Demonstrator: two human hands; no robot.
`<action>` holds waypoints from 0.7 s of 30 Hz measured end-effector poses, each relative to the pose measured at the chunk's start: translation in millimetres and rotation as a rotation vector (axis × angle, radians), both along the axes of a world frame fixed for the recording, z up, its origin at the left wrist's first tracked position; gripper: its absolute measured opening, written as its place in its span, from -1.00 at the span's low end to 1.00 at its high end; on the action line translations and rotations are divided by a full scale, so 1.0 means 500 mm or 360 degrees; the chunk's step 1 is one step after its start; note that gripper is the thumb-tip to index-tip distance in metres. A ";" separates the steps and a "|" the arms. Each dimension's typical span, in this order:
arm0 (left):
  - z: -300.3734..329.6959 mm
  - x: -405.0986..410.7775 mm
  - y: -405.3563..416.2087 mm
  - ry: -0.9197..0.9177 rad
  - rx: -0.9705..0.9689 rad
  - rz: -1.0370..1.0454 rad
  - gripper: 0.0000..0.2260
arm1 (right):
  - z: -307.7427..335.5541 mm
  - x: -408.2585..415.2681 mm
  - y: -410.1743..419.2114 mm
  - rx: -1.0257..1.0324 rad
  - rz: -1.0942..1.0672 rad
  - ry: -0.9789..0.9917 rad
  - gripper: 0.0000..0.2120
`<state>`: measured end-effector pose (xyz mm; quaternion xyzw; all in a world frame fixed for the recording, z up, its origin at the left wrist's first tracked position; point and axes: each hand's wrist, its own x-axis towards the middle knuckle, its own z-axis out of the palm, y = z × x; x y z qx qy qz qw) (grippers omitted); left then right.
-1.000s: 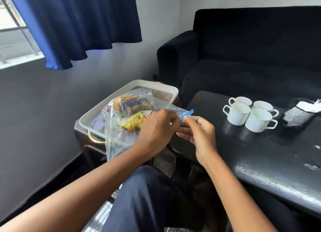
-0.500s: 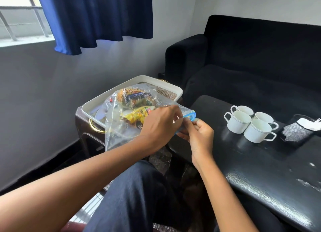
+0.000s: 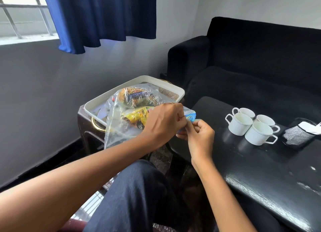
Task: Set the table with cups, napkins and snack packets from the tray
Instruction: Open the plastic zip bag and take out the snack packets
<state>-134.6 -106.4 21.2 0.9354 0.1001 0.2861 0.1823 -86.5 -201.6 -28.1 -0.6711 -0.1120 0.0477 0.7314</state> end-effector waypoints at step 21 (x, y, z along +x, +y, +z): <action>-0.005 0.008 -0.002 0.0058 -0.0002 0.0013 -0.95 | -0.001 -0.022 0.003 -0.0295 -0.0286 -0.0265 -0.82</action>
